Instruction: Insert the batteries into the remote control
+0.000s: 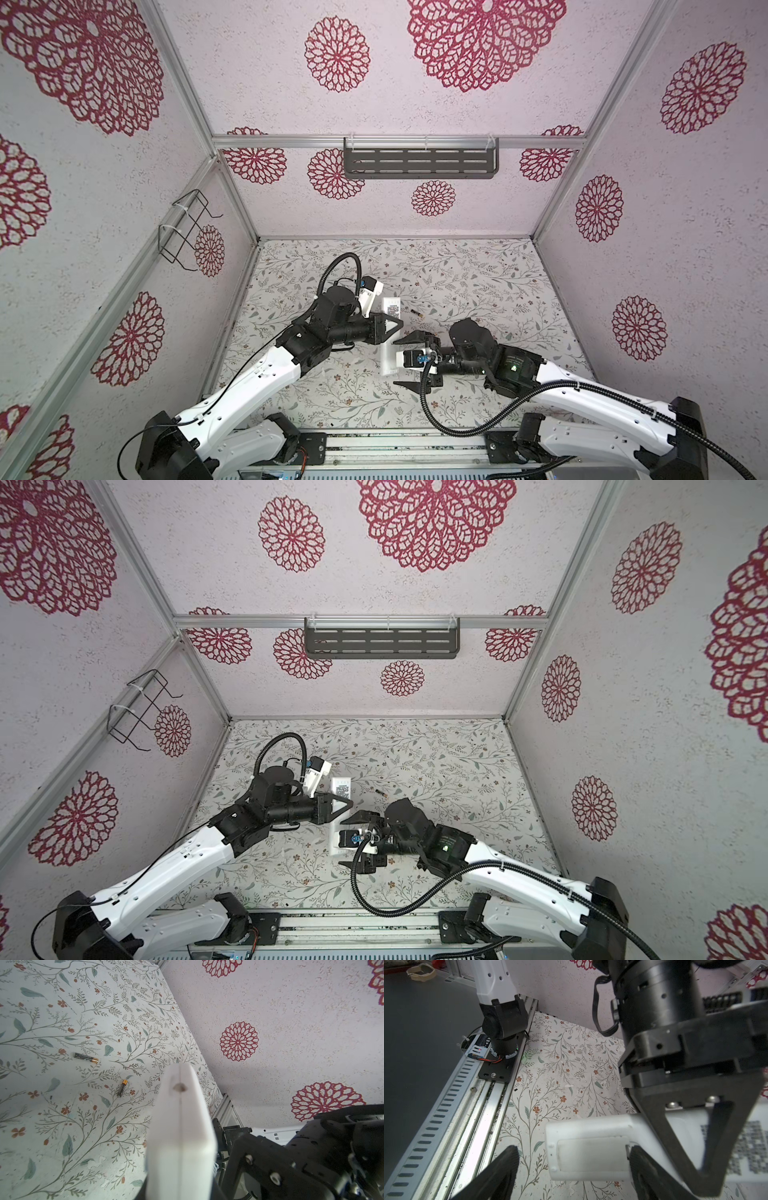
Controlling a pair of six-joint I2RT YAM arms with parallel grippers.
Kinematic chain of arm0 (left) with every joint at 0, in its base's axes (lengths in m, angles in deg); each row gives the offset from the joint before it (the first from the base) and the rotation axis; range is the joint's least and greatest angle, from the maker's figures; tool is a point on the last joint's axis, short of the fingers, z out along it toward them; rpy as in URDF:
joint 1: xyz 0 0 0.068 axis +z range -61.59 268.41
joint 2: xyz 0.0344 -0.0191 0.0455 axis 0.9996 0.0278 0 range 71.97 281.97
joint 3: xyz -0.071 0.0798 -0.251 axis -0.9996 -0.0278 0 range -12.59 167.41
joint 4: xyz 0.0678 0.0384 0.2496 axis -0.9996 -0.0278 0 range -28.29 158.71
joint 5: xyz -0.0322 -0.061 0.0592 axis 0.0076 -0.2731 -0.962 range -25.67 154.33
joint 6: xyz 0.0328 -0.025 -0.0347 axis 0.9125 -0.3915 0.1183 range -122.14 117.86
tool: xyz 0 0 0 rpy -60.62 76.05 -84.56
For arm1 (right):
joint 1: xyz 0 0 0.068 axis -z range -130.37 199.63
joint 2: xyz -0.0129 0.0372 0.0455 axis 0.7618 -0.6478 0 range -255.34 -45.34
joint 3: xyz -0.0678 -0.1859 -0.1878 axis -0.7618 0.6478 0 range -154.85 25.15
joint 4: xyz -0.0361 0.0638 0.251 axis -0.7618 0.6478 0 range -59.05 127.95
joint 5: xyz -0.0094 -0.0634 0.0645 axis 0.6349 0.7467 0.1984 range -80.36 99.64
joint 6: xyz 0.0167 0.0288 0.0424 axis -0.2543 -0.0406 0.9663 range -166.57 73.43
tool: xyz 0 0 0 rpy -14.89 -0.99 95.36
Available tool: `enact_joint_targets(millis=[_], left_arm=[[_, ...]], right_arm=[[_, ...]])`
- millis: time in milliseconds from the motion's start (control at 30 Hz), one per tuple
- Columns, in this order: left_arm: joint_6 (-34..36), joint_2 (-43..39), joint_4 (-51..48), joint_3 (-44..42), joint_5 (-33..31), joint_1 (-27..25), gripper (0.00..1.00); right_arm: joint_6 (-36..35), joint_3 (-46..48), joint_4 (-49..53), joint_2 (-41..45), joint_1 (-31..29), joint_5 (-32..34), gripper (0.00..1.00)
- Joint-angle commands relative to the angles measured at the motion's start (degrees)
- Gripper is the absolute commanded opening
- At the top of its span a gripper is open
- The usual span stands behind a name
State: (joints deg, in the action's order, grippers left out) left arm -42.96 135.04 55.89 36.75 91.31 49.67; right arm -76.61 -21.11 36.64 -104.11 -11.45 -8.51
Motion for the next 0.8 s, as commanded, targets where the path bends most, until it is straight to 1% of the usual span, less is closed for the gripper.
enact_joint_targets(millis=[0,367,633,767], left_arm=[[-0.7,-1.3,2.9,-1.0,1.7,0.1,0.02],[-0.7,-1.4,3.4,-0.8,2.0,0.1,0.02],[-0.7,-1.3,3.7,-0.1,2.3,0.1,0.02],[-1.0,-1.6,3.9,0.0,2.5,0.2,0.02]], right_arm=[[-1.1,-0.2,-4.0,0.5,-0.2,2.2,0.87],[-1.7,-0.8,-1.3,-2.1,-0.2,1.1,0.87],[-1.9,-1.0,1.6,-3.2,-0.2,0.7,0.85],[-2.1,-1.1,1.8,-3.4,-0.2,1.7,0.84]])
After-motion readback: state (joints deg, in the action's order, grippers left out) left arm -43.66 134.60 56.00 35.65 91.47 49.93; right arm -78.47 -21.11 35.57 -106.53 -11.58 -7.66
